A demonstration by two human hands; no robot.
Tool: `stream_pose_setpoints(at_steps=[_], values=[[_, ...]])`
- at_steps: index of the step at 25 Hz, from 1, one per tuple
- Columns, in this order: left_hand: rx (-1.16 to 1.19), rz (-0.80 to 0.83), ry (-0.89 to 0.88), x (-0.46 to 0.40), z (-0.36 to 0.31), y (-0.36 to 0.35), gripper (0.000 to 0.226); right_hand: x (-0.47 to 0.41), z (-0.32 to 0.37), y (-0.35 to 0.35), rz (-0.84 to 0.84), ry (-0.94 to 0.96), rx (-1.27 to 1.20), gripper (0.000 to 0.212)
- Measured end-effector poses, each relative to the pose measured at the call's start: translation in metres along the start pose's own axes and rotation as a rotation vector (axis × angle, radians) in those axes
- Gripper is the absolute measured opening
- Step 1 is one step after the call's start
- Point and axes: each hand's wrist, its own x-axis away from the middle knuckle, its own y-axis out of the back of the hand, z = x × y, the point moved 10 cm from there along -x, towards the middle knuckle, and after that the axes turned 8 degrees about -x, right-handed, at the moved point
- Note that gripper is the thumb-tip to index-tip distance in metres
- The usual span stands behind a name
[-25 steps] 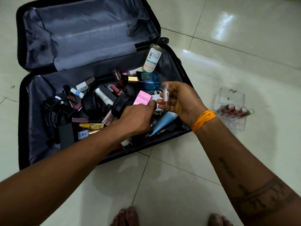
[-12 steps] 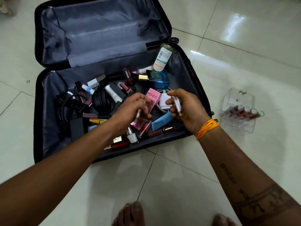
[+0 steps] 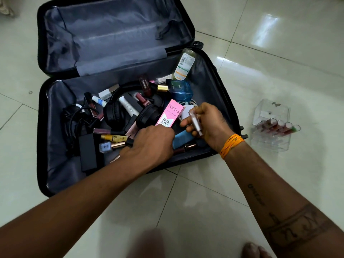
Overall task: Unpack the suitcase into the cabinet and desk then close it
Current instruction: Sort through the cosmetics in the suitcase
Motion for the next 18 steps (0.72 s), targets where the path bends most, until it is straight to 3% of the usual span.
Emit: stream_pose_setpoints(at_steps=[5,10,12,15,18], values=[[0.003,0.049,-0.031,0.002,-0.008,-0.009,0.027,0.0,-0.003,0.0,0.05,-0.015,-0.043,0.023],[0.235,0.015,0.001,0.002,0.01,-0.007,0.024,-0.002,0.002,-0.003,0.13,0.038,-0.028,0.026],[0.459,0.0,0.079,-0.004,0.032,-0.004,0.023,0.001,0.01,-0.007,0.199,0.089,-0.026,0.033],[1.04,0.017,0.154,-0.016,0.045,0.0,0.023,0.013,0.04,-0.009,0.253,0.151,0.052,0.028],[1.47,0.04,0.107,-0.029,0.033,0.029,0.021,0.031,0.097,0.001,0.217,0.272,0.271,0.021]])
